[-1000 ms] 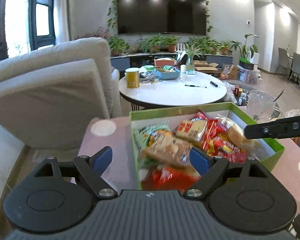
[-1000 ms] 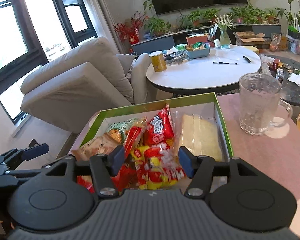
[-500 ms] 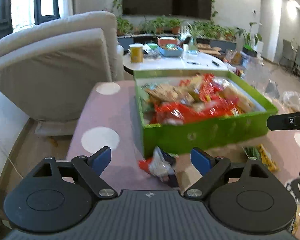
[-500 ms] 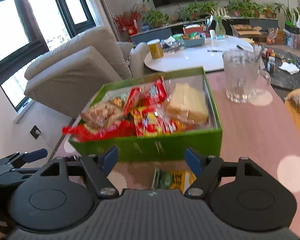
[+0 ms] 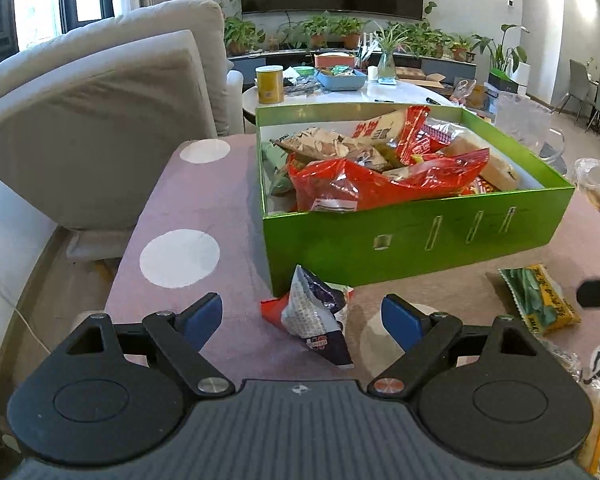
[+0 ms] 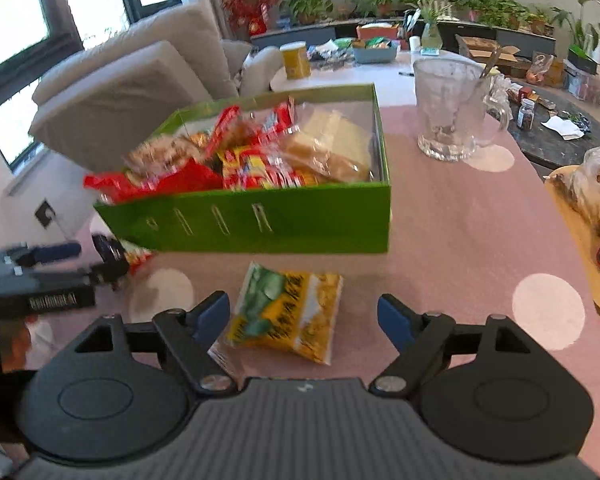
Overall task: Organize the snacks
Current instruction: 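Move the left tool to the small clear bag while the right tool nears the bean snack bag, then close the left tool on the clear bag while the right tool grasps the bean snack bag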
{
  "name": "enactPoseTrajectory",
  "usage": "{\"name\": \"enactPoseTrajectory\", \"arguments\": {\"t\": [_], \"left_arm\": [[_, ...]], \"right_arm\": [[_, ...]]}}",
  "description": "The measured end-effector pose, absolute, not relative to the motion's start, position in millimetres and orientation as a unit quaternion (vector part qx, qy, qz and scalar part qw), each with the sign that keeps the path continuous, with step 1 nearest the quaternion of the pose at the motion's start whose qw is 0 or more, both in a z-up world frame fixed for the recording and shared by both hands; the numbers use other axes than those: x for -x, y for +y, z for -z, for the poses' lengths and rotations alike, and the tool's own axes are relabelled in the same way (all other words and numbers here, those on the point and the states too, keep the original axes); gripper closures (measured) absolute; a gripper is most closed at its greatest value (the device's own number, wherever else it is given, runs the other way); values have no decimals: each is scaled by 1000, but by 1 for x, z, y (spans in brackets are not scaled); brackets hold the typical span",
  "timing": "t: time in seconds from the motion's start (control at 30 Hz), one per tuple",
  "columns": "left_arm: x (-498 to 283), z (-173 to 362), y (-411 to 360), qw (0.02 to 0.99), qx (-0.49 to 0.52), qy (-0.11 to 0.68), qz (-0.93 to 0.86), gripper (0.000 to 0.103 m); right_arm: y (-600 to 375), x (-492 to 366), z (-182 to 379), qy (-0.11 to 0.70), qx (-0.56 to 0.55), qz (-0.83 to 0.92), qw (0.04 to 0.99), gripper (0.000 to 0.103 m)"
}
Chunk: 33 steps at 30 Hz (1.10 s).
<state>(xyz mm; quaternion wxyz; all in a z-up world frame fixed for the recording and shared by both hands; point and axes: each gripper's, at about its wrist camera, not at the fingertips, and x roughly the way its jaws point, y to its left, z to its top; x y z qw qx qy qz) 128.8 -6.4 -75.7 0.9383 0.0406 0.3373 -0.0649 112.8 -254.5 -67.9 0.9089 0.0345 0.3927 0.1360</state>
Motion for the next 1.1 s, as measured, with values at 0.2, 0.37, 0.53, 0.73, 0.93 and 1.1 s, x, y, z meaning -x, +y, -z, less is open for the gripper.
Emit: {"name": "enactPoseTrajectory", "arguments": {"t": [0.2,0.37,0.53,0.73,0.93,1.1], "left_arm": [[-134,81,-9,937,-50,339,63,19],[-140,85,-12,935,-55,343,68,20],[-144,90,-12,932,-51,352,63,20],[-147,91,-11,930,-51,357,62,21],[-152,94,-11,929,-48,362,65,21],[-155,95,-10,929,-36,362,67,36]], "right_arm": [[-251,-113,82,409,41,-137,901,32],[-246,-114,91,414,78,-142,896,32],[-236,-125,97,412,99,-149,893,28],[-224,-139,98,394,120,-170,895,24],[-220,-150,102,393,117,-174,895,24],[-224,-152,104,396,89,-173,897,25]]}}
